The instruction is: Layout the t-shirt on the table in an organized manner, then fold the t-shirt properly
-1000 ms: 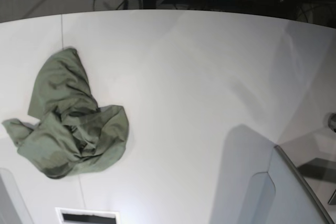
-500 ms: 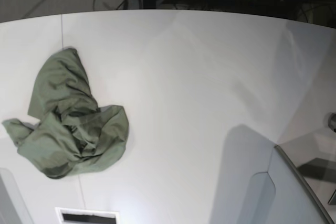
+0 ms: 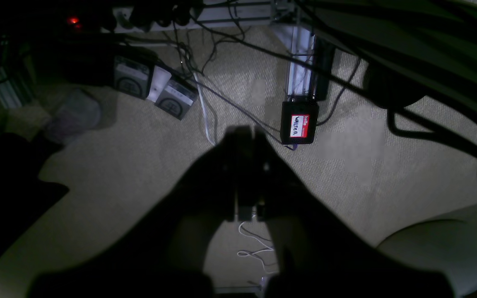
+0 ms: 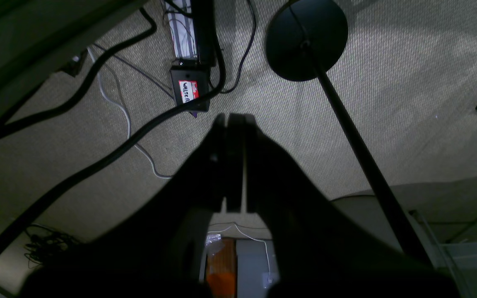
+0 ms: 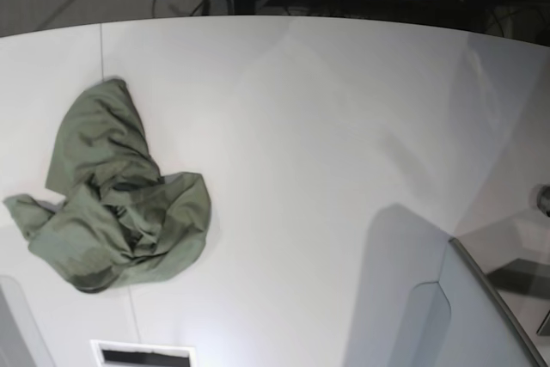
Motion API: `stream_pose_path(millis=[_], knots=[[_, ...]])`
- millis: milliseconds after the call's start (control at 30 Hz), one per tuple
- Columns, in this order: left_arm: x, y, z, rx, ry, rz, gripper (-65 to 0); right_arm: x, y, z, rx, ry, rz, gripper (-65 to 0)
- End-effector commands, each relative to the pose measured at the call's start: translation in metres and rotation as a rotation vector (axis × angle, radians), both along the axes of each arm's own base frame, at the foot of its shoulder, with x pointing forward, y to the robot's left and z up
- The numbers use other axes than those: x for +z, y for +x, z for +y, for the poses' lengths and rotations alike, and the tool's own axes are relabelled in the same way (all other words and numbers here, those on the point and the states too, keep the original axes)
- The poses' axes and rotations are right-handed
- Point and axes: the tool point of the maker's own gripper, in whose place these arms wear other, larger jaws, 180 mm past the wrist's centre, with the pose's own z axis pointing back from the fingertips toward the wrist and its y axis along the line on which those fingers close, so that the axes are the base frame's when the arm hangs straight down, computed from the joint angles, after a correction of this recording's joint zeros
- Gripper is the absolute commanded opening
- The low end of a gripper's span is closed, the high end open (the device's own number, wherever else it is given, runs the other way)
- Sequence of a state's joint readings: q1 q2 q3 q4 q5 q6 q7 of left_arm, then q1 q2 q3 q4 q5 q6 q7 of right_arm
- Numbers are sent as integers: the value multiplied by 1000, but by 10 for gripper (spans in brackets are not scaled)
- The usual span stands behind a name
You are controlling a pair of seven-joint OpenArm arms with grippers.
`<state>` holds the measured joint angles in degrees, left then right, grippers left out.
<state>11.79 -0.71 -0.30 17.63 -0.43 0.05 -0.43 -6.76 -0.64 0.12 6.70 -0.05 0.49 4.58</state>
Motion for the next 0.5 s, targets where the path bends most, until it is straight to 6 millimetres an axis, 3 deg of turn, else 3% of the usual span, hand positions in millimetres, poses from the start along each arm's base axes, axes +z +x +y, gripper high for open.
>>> stream_pose_path(millis=[0,167,333,467], knots=[[1,-9,5,-3,11,12,-650,1,-14,-1,-2,-3,23,-650],[10,-15,25,-25,39,-27,-650,4,-40,-2,-3,-5,50,-650],[37,-11,47,-69,70,-140,-650,13,-52,-9,0,-22,-3,-650],[61,-4,59,-107,85,-216,-650,31,-55,-43,-72,-91,-7,-650]])
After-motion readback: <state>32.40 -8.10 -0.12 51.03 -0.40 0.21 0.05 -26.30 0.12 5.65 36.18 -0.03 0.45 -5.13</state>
